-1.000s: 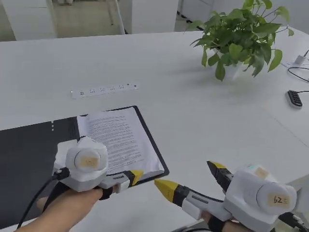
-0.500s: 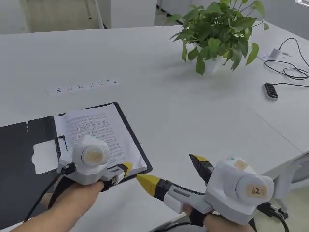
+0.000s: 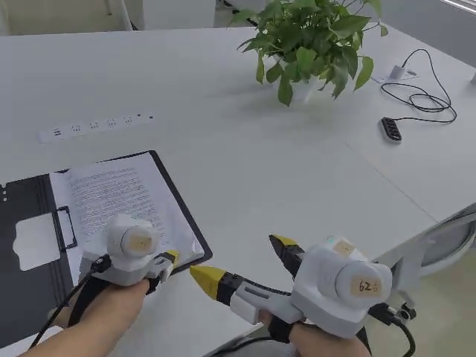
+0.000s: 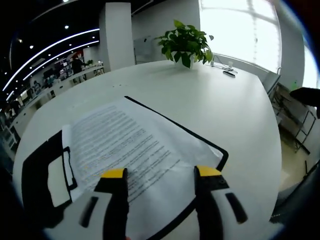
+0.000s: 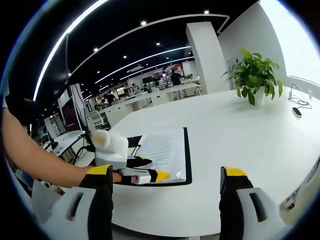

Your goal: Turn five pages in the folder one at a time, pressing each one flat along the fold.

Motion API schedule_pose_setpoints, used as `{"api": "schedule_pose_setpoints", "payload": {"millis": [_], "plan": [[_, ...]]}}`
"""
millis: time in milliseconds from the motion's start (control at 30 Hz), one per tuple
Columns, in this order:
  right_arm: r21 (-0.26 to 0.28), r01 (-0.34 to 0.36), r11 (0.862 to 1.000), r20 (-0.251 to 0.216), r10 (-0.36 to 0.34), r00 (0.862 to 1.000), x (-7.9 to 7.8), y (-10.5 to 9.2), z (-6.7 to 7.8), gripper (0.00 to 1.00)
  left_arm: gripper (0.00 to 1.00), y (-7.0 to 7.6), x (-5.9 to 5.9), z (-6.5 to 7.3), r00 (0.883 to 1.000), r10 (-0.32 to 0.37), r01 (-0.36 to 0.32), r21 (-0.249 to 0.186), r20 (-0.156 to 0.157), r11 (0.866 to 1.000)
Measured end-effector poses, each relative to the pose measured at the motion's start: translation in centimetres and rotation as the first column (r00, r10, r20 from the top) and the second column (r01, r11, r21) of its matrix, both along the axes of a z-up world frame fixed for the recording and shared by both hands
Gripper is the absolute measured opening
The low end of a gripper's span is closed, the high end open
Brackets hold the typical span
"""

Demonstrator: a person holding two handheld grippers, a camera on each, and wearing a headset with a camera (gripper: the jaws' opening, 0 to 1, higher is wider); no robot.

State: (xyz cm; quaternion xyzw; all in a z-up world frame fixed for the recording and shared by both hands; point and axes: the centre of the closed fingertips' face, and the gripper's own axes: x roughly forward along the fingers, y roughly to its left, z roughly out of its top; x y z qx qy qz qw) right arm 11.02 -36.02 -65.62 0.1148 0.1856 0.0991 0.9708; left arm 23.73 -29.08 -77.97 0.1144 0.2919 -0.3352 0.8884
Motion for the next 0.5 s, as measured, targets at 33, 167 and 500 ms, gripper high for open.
{"api": "schedule_pose_setpoints", "payload": {"millis": [33, 167, 500], "plan": [[-0.001, 0.000, 1.000, -0.001, 0.000, 1.000, 0.1, 0.0, -0.1, 0.88, 0.52, -0.1, -0.1, 0.0, 1.000, -0.003, 0.003, -0.001, -0.001, 1.000], [-0.002, -0.007, 1.000, -0.012, 0.007, 1.000, 0.5, 0.0, -0.5, 0.87, 0.47, -0.2, -0.2, 0.0, 1.000, -0.014, 0.014, -0.009, 0.009, 1.000], [0.002, -0.034, 0.999, -0.038, 0.034, 0.999, 2.0, 0.1, -1.1, 0.85, 0.30, 0.1, -0.2, -0.1, 0.999, -0.022, 0.023, -0.021, 0.027, 1.000]]}}
